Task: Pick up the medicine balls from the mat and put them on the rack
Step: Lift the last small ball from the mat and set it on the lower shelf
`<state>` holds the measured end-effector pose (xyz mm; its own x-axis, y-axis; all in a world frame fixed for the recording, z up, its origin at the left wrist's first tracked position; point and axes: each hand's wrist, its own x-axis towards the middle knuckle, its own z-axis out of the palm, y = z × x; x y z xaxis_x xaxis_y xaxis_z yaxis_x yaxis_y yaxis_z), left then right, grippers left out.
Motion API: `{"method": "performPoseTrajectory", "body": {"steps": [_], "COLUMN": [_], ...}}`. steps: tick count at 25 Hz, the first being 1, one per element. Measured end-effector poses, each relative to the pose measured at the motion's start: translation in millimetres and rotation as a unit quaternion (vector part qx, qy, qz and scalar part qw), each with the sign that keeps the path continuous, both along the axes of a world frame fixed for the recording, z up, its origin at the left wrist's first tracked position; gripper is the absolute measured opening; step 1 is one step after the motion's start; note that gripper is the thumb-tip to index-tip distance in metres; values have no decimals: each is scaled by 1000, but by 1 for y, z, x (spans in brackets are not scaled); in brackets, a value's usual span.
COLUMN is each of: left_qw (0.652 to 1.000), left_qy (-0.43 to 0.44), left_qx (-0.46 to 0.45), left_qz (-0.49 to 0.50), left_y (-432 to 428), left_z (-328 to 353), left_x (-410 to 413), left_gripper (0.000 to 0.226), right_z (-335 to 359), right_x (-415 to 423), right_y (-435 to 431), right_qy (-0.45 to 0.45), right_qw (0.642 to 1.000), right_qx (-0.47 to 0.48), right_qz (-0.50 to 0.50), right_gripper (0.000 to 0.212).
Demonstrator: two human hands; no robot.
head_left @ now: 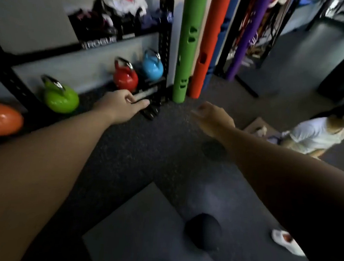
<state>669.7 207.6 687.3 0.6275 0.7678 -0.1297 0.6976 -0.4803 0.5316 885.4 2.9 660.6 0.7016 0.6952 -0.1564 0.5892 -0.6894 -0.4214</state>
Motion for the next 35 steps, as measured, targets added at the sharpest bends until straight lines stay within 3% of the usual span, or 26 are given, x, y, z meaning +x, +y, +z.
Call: {"method": "performPoseTrajectory", "body": {"steps": [2, 9, 13, 17, 22, 26, 31, 33, 35], "left_qw": [997, 973, 962, 948, 927, 886, 750, 739, 761], "left_qy": [47, 123, 124, 120, 122, 120, 96, 54, 22], "left_qx": [-57, -191, -244, -295, -352, -436, -620, -624, -591], "left_qz": [-18, -51, -21, 19, 33, 101, 209, 246, 266], "left_y": [-20, -111, -164, -232, -321, -355, -392, -398, -383], "left_z": [-64, -267, -408, -569, -757, -842, -876, -869, -841], "left_x": [2, 20, 42, 69, 110, 126, 122, 122, 115], "left_gripper": [80, 89, 100, 89, 95, 107, 127, 127, 127], "right_z": [-60, -257, -393, -537, -713, -796, -820, -807, -778], "right_x": [-6, -15, 8, 36, 40, 47, 48, 39, 26], "right_y": [-31, -139, -200, -255, -292, -301, -308, -306, -292], "right_qy": [-2, 81, 121, 147, 201, 232, 297, 293, 294], "right_qw": [997, 989, 978, 968, 957, 939, 906, 911, 913], "right_qx": [-70, -113, -143, -167, -179, -188, -100, -84, -66], "right_qz": [34, -57, -91, -112, -109, -171, -283, -279, -274], "right_gripper": [52, 83, 89, 105, 112, 131, 143, 140, 137]}}
